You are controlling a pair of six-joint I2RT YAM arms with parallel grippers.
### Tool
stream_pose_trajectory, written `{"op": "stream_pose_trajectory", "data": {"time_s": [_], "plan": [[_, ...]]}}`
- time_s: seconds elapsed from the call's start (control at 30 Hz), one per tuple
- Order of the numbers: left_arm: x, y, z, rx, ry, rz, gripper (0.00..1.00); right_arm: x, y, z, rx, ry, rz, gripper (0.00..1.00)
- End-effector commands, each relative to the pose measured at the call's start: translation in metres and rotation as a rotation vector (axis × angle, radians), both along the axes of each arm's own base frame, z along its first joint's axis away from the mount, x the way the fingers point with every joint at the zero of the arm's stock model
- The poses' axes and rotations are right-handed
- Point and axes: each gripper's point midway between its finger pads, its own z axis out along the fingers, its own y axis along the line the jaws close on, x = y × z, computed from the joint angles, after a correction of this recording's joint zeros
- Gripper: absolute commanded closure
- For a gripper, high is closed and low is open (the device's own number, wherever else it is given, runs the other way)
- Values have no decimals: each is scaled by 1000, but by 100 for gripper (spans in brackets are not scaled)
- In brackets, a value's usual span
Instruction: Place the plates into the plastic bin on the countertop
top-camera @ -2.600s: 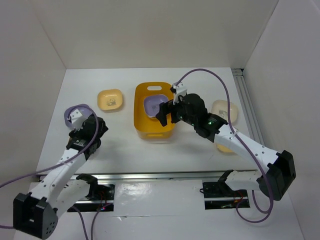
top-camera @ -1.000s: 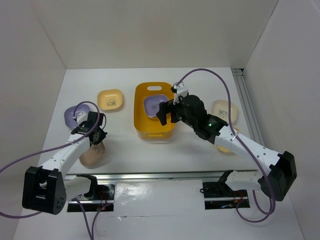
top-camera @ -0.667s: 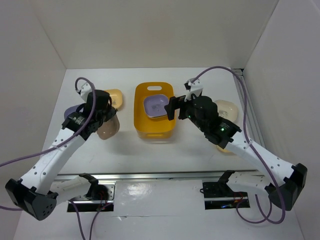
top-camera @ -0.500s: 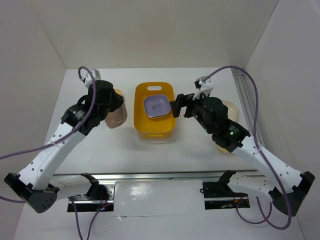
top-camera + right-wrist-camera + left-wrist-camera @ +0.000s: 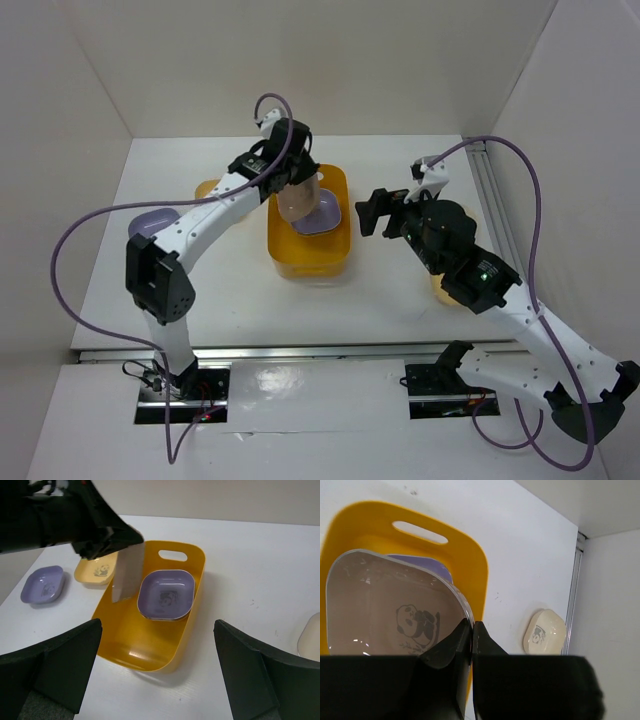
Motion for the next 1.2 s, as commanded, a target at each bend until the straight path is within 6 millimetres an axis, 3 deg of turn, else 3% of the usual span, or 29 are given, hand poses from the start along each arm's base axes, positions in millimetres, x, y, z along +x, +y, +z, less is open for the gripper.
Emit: {"op": "stream_pose_trajectory", "data": {"time_s": [0.0, 0.1, 0.3, 0.57, 0.6, 0.63, 0.7, 0.77, 0.8, 0.9, 0.93, 0.97, 1.07, 1.1, 1.17], "plan": [[22, -28, 25, -116, -63, -29, 100, -3, -5, 4, 9, 7, -7, 0], [34, -39, 7, -134, -21, -22, 100, -3, -5, -8, -12, 29, -7, 0], [46, -43, -41, -110, 53, 23, 100, -3, -6, -15, -10, 43, -6, 0], [61, -48, -62, -138, 88, 25, 99, -8, 6, -25, -28, 69, 68, 0], [61, -48, -62, -138, 88, 25, 81, -9, 7, -25, -27, 70, 78, 0], [61, -48, -62, -138, 88, 25, 69, -9, 7, -25, -27, 70, 78, 0], [57, -47, -41, -153, 58, 8, 45, -10, 9, -29, -32, 78, 87, 0], [49, -46, -22, -154, 24, 4, 28, -10, 8, -29, -40, 74, 89, 0], [40, -43, 0, -144, -23, 4, 17, -9, 9, -27, -35, 67, 89, 0], [26, -31, 28, -134, -76, 14, 9, -8, 10, -30, -40, 74, 89, 0], [18, -19, 54, -142, -127, 35, 7, -5, 8, -27, -33, 66, 80, 0], [15, -11, 68, -114, -165, 40, 0, -5, 8, -27, -33, 66, 80, 0], [8, 41, 95, -14, -230, 188, 0, -6, 11, -25, -24, 58, 92, 0], [8, 58, 97, 5, -233, 235, 0, -6, 11, -25, -24, 58, 92, 0], [17, 110, 82, 90, -192, 356, 0, -7, 16, -27, -20, 60, 118, 0]]}}
